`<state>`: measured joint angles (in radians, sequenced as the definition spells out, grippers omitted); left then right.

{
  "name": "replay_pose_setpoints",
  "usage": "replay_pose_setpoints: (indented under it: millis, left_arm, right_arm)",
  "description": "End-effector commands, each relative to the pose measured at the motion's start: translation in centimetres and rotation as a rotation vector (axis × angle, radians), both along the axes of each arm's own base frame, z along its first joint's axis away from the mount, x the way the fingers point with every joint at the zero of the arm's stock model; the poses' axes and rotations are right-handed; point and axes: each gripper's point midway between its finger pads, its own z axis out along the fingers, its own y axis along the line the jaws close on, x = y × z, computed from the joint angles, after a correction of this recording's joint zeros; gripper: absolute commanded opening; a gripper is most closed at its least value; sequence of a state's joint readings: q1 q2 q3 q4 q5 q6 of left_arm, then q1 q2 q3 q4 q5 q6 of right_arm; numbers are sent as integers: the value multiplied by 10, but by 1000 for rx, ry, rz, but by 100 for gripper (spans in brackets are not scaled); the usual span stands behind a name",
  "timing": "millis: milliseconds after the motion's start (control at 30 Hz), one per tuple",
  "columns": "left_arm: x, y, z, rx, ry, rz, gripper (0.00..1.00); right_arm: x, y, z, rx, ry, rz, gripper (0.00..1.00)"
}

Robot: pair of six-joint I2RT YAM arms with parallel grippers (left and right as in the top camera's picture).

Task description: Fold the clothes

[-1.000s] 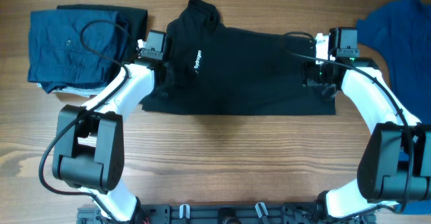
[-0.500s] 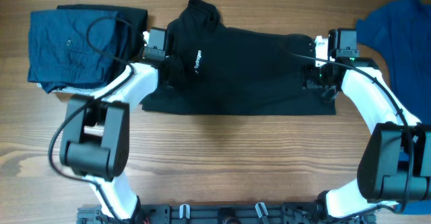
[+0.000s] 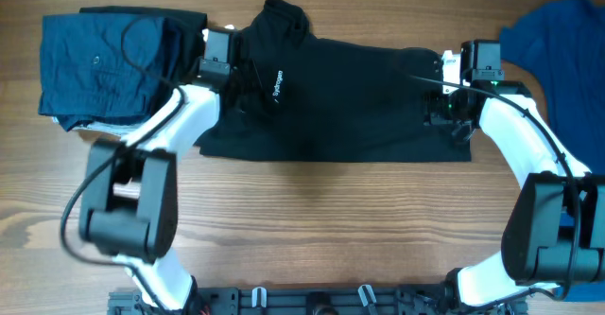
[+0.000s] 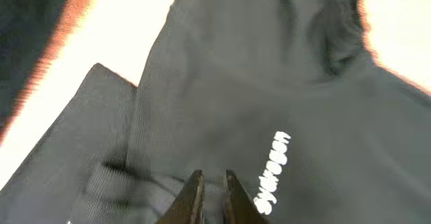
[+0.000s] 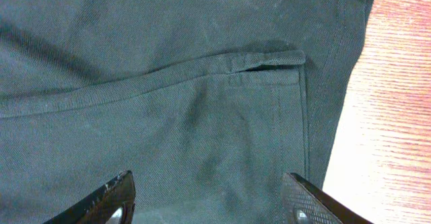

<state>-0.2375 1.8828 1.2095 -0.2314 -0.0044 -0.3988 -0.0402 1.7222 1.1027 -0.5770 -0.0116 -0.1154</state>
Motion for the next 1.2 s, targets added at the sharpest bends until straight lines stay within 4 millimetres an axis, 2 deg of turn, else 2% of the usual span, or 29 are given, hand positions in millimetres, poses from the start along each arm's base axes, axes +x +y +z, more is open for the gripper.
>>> replay_pose_setpoints:
  millis: [0,133,200,367,467,500,567,600,633,700,733,800,900,1033,1167]
  left_arm:
    - [-11,-15,25,-50,10,-50,13]
    - [-36,-13,2,-21,140,-56,12]
    - [-45,-14,-11,-9,185,-63,9]
    - [-56,-21,-40,10,256,-82,8]
    - [-56,-29,-50,22,259,-113,4]
    - [-54,-31,-46,31,243,-135,4]
    - [-47,-31,-26,35,197,-141,4]
    - [-41,-31,-7,31,154,-136,4]
    - [-34,-31,20,26,88,-128,4]
    - [-26,-31,62,13,-21,-117,10]
    - [-24,-31,79,5,-66,-114,12]
    - [-23,-24,107,17,-140,-87,13]
    - [-26,1,124,105,-177,1,16]
    - [-30,26,119,210,-153,84,19]
    - [-32,42,114,190,-121,149,19]
  right_arm:
    - [-1,2,1,17,-2,-8,71]
    - [-1,2,1,17,-2,-8,71]
    - [-1,2,1,18,-2,-8,71]
    - [1,5,2,46,-10,-36,73]
    - [-2,19,5,146,11,-66,75]
    - [-8,19,5,157,40,-98,75]
    - [-24,18,0,170,114,-168,72]
    - [-36,17,-3,182,168,-221,69]
    - [-50,15,-6,183,222,-256,63]
    - [-60,14,-11,173,257,-263,20]
    - [-60,13,-12,168,257,-265,5]
    - [-62,10,-18,156,253,-296,4]
    - [-66,5,-29,143,244,-358,4]
    - [-77,-15,-46,41,231,-456,4]
    - [-82,-22,-57,-1,219,-464,4]
